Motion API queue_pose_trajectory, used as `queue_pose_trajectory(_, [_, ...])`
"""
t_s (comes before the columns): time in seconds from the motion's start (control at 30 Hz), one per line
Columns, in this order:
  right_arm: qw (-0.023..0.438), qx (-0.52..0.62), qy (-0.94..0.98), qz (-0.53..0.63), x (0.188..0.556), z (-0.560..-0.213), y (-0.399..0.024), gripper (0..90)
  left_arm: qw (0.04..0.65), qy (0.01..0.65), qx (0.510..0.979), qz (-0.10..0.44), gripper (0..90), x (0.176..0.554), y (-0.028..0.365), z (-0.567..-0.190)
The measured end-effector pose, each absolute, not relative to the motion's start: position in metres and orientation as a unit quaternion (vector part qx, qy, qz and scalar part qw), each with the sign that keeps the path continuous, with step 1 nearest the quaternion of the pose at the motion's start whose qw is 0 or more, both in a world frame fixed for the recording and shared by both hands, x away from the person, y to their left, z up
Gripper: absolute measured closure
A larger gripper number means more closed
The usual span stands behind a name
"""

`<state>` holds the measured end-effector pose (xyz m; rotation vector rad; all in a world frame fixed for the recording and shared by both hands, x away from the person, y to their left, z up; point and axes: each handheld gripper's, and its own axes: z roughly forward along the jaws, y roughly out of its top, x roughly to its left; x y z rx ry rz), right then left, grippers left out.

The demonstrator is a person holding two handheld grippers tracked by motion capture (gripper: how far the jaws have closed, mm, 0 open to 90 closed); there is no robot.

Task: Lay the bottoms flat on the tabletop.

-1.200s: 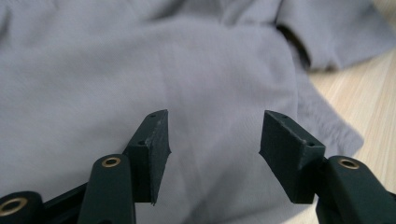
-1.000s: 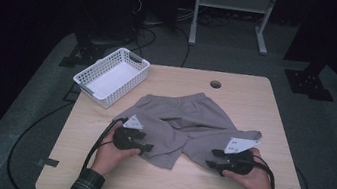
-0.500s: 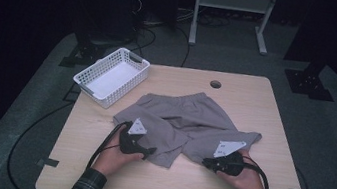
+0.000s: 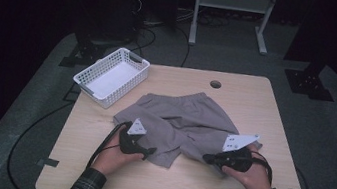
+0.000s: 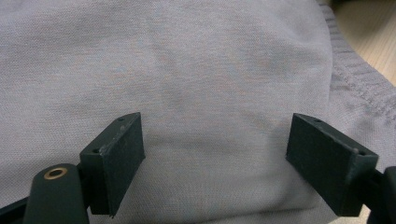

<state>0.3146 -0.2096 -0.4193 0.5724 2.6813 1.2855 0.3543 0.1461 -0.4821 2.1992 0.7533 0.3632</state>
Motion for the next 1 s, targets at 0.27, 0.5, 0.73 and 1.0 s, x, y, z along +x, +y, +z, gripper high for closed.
queue_pose_trajectory(0.27, [0.087,0.22,0.854,0.463,0.344,-0.386,-0.235,88.5,0.385,0.297,0.862,0.143,17.8,0.354,0.146,-0.482])
queue_pose_trajectory(0.5, [0.105,0.286,0.835,0.459,0.385,-0.394,-0.264,88.5,0.386,0.298,0.861,0.142,17.8,0.354,0.146,-0.482])
queue_pose_trajectory(0.73, [0.12,0.349,0.822,0.434,0.415,-0.415,-0.285,88.4,0.384,0.297,0.862,0.143,17.8,0.354,0.146,-0.482])
queue_pose_trajectory(1.0, [0.131,0.408,0.822,0.375,0.442,-0.452,-0.289,85.8,0.384,0.296,0.863,0.144,17.8,0.354,0.146,-0.482])
